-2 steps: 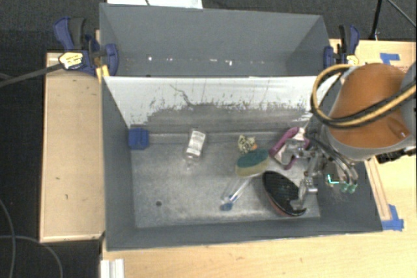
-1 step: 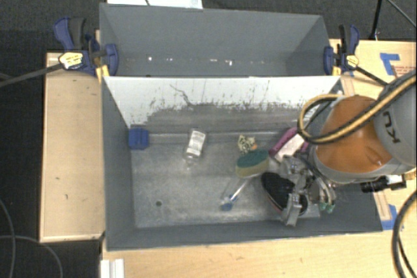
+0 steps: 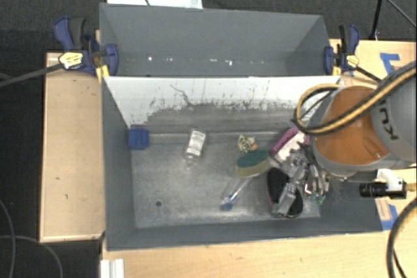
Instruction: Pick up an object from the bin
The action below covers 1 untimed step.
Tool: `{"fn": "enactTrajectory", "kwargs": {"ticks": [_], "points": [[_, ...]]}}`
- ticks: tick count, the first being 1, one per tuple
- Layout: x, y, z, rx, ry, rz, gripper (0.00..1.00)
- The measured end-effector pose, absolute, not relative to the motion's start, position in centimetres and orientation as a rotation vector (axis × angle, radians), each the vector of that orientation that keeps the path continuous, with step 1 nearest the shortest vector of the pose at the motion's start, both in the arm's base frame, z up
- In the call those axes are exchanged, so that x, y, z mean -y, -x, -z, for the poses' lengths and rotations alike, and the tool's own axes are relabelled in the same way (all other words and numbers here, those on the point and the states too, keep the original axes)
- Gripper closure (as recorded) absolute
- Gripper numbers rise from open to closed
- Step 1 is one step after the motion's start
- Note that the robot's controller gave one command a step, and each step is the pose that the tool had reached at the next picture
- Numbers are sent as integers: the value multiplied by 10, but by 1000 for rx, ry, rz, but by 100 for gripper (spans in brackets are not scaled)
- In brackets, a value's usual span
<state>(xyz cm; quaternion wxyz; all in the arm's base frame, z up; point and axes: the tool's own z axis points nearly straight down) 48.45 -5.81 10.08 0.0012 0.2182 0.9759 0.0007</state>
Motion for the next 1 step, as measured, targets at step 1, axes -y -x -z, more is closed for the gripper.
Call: {"fn": "enactTrajectory", "kwargs": {"ticks": [1], "points": [[79, -478, -100, -2978, -1003, 0, 0]]}}
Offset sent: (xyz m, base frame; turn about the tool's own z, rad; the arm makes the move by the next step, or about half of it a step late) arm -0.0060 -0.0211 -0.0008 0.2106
